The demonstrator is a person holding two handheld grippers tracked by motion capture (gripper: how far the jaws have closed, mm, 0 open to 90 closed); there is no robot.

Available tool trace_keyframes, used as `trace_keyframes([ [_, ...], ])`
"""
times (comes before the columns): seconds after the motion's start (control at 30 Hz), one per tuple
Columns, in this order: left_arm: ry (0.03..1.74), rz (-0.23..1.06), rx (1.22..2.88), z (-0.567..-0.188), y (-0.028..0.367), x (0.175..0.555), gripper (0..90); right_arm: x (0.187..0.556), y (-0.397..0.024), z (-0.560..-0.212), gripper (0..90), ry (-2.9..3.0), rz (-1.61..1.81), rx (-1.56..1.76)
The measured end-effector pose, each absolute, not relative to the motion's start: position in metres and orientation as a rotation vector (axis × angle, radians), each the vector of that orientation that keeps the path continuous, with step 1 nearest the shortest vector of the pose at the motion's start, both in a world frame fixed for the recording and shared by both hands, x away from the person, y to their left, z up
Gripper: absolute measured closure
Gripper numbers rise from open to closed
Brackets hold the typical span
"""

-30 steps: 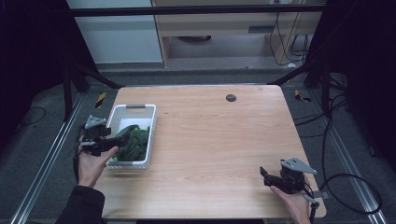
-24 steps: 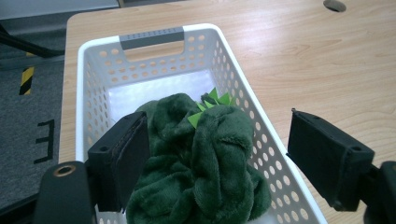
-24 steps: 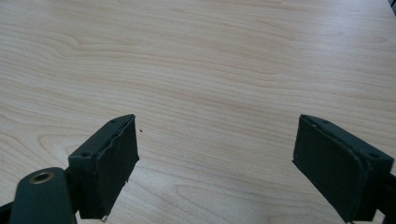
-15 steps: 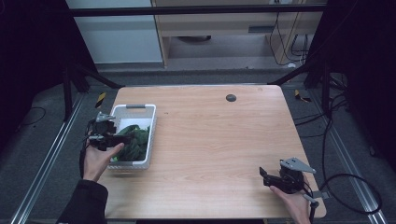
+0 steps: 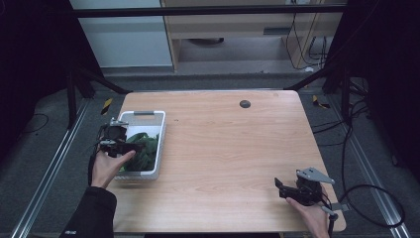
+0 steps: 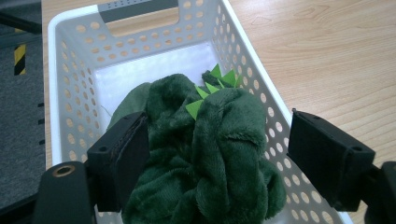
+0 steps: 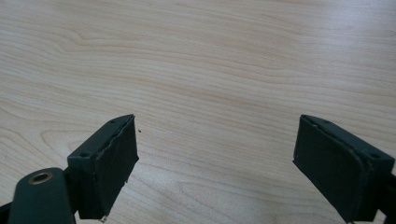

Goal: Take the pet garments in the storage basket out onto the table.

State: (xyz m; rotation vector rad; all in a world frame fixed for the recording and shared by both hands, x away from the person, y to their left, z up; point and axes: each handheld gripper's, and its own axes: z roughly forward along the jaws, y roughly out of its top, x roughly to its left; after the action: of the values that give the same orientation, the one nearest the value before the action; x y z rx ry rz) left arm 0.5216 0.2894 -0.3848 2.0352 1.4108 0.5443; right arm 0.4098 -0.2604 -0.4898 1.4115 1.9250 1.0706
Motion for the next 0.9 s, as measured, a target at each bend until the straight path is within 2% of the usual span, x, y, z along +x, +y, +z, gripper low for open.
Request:
trace_keyframes([
  [0.9,1.437,0.509,2.118,-0.397,0.275,0.54,21.4,0.41,-0.259,-0.489,13.0,1.93,1.082,1.409],
])
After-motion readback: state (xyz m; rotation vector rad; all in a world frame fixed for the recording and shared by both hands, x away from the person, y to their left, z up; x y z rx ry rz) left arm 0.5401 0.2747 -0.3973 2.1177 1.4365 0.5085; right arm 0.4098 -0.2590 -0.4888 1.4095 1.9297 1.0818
